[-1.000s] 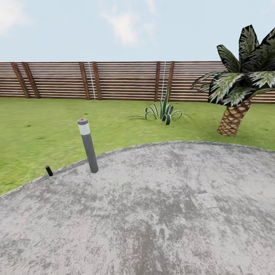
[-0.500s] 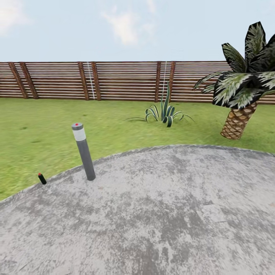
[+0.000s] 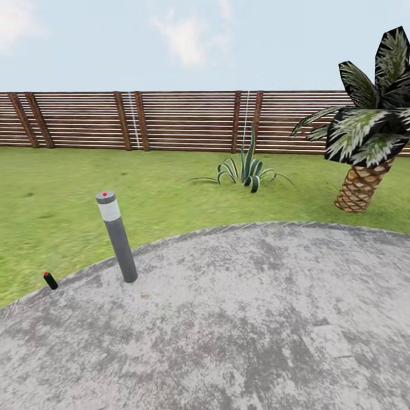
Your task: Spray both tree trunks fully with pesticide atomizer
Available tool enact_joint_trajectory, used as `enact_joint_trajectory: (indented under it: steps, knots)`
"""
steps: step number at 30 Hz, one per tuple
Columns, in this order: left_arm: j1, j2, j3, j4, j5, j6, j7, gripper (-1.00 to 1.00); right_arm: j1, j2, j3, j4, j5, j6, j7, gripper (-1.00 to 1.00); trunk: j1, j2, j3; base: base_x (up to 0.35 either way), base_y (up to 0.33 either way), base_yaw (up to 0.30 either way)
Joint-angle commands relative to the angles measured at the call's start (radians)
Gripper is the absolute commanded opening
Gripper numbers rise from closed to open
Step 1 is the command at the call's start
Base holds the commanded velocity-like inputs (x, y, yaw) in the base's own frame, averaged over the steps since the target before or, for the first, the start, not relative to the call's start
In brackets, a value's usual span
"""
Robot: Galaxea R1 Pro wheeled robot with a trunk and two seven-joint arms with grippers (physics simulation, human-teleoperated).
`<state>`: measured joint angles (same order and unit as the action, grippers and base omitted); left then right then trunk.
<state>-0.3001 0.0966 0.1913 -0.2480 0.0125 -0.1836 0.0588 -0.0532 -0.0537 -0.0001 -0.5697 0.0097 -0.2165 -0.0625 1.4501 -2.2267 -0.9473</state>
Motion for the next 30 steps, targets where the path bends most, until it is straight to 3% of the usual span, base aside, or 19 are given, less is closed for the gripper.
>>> enact_joint_trajectory:
  steps: [1, 30]
  knots:
    - [-0.001, 0.000, -0.001, 0.001, 0.001, -0.004, 0.003, 1.00, 0.000, 0.000, 0.000, 0.001, 0.001, -0.003, -0.002, 1.00, 0.000, 0.000, -0.001, 0.340, 0.000, 0.000]
    - [-0.001, 0.000, -0.001, 0.001, 0.001, -0.004, 0.002, 1.00, 0.000, 0.000, 0.000, 0.001, 0.001, -0.003, -0.002, 1.00, 0.000, 0.000, -0.001, 0.340, -0.027, 0.000]
